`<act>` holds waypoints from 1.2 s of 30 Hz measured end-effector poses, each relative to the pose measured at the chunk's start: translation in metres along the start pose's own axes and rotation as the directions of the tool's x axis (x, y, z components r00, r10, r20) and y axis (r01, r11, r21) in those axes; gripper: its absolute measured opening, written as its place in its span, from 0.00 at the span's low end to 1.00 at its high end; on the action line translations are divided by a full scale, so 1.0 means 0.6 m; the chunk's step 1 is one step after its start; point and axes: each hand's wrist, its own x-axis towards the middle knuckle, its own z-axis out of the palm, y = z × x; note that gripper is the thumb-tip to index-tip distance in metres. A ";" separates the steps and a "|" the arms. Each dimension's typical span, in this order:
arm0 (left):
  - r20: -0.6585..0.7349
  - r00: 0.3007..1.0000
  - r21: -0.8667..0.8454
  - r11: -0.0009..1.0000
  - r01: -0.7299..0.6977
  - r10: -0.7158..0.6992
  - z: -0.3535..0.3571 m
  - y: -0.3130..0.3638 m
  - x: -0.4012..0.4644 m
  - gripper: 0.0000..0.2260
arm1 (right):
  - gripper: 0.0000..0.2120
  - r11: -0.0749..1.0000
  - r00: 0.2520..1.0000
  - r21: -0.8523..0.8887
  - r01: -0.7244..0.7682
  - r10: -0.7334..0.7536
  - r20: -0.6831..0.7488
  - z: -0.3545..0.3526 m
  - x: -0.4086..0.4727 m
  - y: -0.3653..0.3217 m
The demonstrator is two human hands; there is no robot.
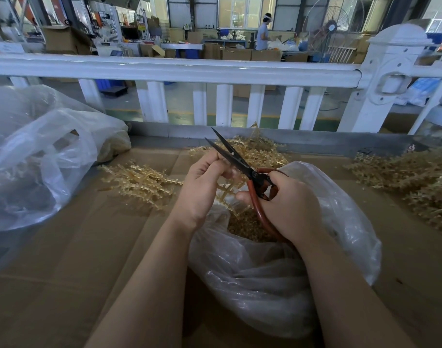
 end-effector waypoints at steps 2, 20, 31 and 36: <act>0.006 1.000 -0.010 1.000 -0.003 0.003 0.000 0.001 0.000 0.13 | 0.30 1.000 1.000 0.005 0.002 -0.002 -0.003 0.000 0.000 -0.002; 0.031 0.999 -0.028 1.000 -0.012 0.013 -0.003 -0.001 0.001 0.11 | 0.33 0.999 1.000 0.043 0.008 -0.008 -0.010 -0.004 0.000 -0.005; -0.017 1.000 -0.008 1.000 -0.010 0.010 -0.003 0.003 -0.001 0.13 | 0.34 0.999 1.000 0.044 -0.004 0.004 0.000 -0.006 0.001 -0.004; -0.142 0.990 -0.001 1.000 0.026 -0.026 -0.003 0.001 0.002 0.13 | 0.26 0.989 0.998 0.135 -0.061 0.063 -0.014 -0.005 0.002 -0.008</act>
